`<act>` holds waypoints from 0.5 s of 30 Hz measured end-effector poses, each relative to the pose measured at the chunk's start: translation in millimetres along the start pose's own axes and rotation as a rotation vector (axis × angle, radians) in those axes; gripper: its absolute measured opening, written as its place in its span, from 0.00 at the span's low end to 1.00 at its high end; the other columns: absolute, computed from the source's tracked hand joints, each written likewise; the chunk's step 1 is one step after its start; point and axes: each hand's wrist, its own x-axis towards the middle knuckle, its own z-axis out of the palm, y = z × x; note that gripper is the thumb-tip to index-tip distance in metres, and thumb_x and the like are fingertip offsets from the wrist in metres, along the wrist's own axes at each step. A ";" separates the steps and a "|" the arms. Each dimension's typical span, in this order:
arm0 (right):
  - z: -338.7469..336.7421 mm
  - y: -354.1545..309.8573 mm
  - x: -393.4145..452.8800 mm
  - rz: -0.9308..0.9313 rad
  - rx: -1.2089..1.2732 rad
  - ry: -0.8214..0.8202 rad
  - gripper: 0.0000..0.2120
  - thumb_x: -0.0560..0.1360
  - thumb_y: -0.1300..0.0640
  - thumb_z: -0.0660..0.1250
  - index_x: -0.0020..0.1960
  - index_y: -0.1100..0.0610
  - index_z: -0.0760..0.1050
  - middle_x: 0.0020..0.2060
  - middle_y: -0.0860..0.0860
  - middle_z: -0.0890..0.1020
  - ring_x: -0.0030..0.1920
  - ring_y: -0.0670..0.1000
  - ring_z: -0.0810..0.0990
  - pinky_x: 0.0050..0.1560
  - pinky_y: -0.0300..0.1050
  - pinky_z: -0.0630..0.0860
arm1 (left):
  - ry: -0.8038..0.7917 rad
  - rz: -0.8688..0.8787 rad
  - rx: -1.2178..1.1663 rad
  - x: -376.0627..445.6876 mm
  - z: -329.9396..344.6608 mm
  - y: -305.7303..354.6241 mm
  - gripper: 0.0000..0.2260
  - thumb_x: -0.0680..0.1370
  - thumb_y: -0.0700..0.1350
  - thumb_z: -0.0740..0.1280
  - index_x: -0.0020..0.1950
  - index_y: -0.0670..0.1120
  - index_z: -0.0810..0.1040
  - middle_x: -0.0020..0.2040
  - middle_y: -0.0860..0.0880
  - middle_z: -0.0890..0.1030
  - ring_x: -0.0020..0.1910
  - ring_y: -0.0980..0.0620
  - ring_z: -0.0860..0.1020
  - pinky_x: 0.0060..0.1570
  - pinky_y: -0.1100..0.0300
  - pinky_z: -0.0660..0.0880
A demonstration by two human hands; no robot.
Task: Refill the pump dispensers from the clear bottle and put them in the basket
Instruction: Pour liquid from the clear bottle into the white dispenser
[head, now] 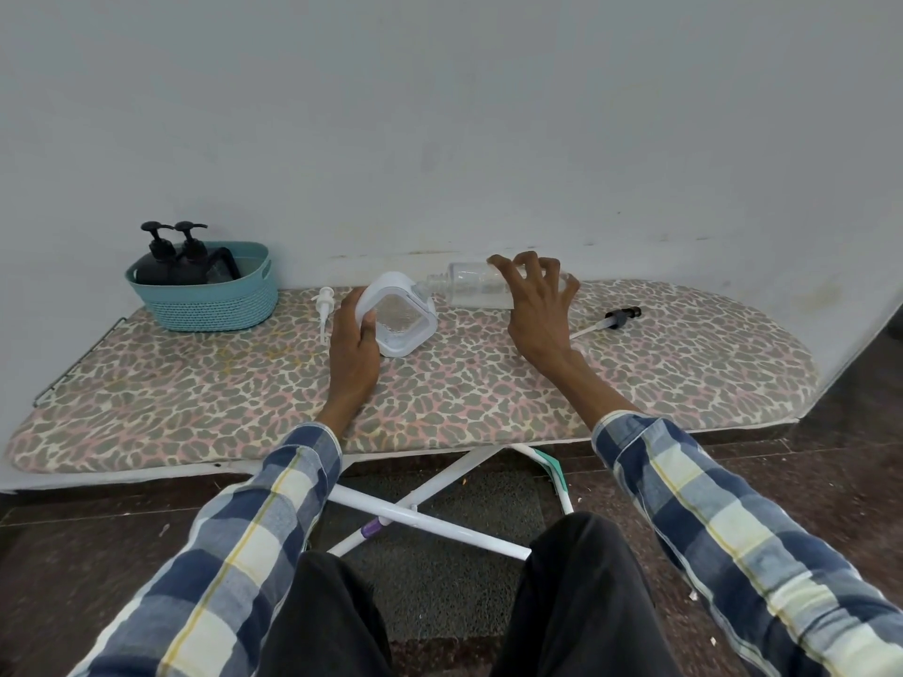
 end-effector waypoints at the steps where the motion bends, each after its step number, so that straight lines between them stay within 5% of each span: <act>1: -0.7 0.0 0.2 0.000 0.002 -0.005 0.52 0.59 0.80 0.62 0.75 0.41 0.65 0.68 0.51 0.70 0.69 0.58 0.67 0.66 0.68 0.64 | 0.001 0.004 -0.003 -0.7 -0.3 2.1 0.19 0.90 0.44 0.57 0.81 0.47 0.69 0.74 0.50 0.74 0.72 0.48 0.73 0.74 0.50 0.71; 9: -4.0 -1.1 0.4 -0.006 0.009 -0.020 0.52 0.60 0.80 0.62 0.76 0.41 0.65 0.68 0.51 0.70 0.70 0.58 0.67 0.67 0.68 0.63 | -0.004 -0.005 0.008 0.9 0.1 -3.4 0.20 0.89 0.45 0.57 0.81 0.47 0.69 0.75 0.46 0.74 0.73 0.47 0.73 0.75 0.44 0.72; 15: -6.9 -0.6 2.7 -0.018 -0.008 -0.013 0.52 0.60 0.81 0.63 0.75 0.41 0.66 0.68 0.51 0.70 0.70 0.59 0.68 0.68 0.68 0.63 | 0.004 0.008 0.010 -0.4 -0.2 2.2 0.19 0.90 0.44 0.57 0.81 0.46 0.69 0.75 0.45 0.75 0.71 0.48 0.73 0.72 0.52 0.70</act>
